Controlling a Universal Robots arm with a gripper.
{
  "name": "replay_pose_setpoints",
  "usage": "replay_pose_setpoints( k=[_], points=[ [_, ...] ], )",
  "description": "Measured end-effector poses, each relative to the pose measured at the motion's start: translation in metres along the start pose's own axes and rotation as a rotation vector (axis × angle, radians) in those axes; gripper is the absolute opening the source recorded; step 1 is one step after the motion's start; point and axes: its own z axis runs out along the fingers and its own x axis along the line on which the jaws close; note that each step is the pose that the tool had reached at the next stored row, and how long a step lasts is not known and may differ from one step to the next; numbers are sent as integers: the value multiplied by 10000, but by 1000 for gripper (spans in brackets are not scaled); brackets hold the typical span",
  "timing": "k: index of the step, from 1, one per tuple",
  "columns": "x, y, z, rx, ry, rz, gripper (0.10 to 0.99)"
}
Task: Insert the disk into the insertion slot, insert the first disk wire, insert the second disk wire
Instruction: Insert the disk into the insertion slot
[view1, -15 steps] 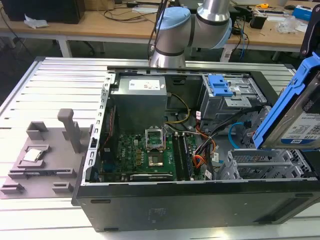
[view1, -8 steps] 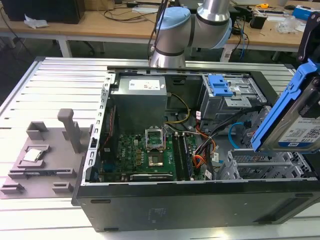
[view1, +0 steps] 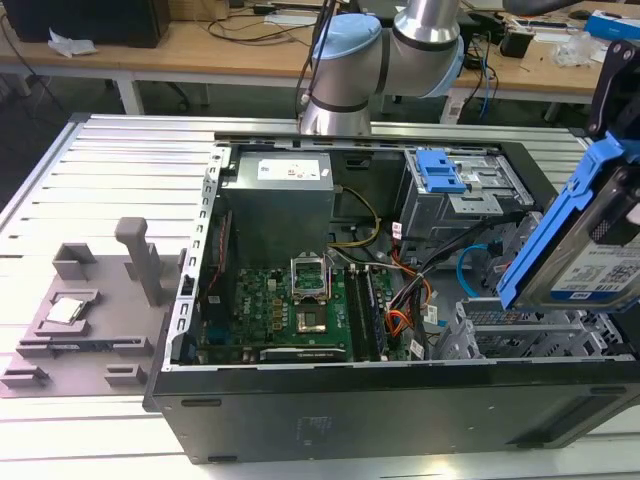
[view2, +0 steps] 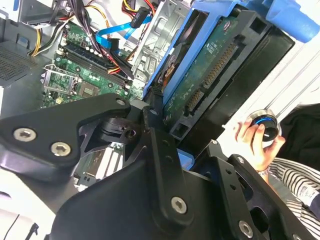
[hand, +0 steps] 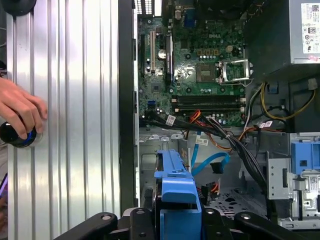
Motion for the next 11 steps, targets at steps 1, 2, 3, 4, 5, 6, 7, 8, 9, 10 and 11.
replay_pose_setpoints(
  k=[1,2,3,4,5,6,7,8,9,10,11],
  points=[
    [0,0,4,-1,0,0,365],
    [0,0,8,0,0,0,365],
    [0,0,15,0,0,0,365],
    [0,0,21,0,0,0,365],
    [0,0,26,0,0,0,365],
    [0,0,32,0,0,0,365],
    [0,-1,35,0,0,0,365],
    [0,-1,44,0,0,0,365],
    [0,-1,48,0,1,0,365],
    [0,-1,53,0,0,0,365],
    [0,-1,59,0,0,0,365]
  ],
)
